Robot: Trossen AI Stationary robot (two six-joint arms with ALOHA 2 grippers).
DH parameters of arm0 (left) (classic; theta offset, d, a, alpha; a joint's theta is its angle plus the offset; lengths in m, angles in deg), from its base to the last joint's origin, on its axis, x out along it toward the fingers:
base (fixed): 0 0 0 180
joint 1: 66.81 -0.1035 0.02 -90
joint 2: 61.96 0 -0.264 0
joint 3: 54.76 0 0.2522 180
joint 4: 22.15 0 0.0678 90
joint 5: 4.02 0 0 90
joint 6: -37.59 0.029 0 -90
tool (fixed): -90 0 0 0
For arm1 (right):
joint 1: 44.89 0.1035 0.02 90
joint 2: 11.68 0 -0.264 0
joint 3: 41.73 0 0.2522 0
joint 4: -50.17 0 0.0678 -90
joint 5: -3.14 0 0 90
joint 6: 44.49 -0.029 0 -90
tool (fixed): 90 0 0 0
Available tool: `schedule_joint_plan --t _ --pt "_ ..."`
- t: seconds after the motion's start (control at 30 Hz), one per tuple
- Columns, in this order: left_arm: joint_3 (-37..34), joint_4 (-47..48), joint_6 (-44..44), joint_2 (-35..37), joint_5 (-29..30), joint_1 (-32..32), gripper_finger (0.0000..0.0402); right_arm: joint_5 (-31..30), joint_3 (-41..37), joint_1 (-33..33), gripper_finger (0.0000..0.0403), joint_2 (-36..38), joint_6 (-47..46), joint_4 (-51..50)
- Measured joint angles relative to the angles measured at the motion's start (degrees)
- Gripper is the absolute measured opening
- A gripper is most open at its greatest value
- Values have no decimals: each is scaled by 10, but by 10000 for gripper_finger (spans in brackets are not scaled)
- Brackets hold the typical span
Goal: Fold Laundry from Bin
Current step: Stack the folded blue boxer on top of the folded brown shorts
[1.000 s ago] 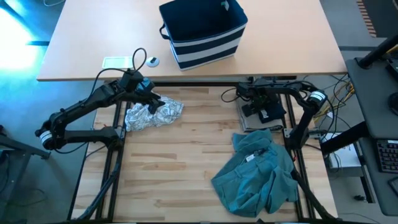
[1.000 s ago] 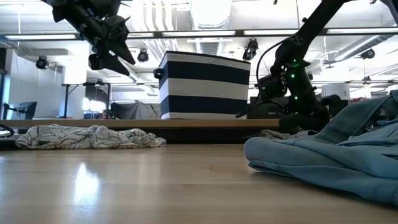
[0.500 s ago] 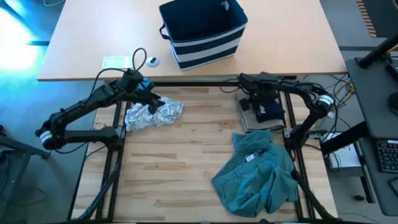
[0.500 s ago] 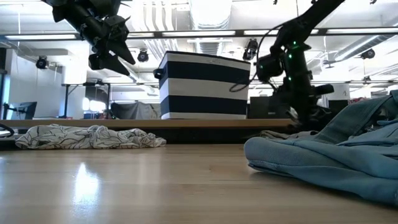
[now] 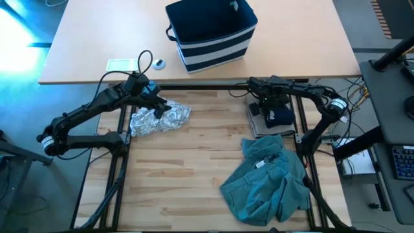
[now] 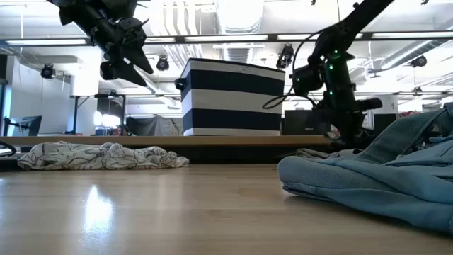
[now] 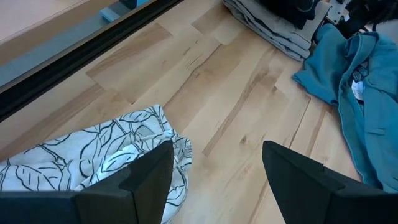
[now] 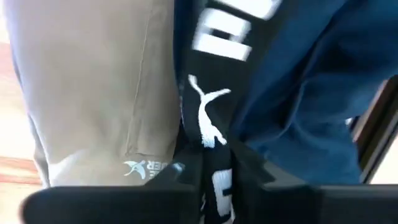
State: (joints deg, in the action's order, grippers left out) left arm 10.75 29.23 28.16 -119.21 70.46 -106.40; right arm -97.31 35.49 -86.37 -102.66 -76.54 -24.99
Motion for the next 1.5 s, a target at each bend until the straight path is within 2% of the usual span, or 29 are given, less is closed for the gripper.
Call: schedule_joint_plan --t 0.27,0.37,0.5,0.83,1.2,1.3,1.43,1.5 --pt "0 1 0 0 0 0 230 0 -29 1 169 -23 -14 42" --pt "0 2 0 0 0 0 230 1 -34 1 192 -32 -14 65" --pt "0 4 0 0 0 0 230 -8 -42 1 199 -42 -13 75" --pt "0 8 0 0 0 0 230 -81 -50 1 183 -44 -22 13" --pt "0 8 0 0 0 0 230 -72 -60 0 170 -52 -14 40" --pt "0 8 0 0 1 0 230 -76 -66 -2 136 -59 -14 42" --pt "0 8 0 0 1 0 230 -79 -68 -5 47 -66 -9 47" --pt "0 8 0 0 1 0 230 -78 -66 -5 24 -65 -3 46"
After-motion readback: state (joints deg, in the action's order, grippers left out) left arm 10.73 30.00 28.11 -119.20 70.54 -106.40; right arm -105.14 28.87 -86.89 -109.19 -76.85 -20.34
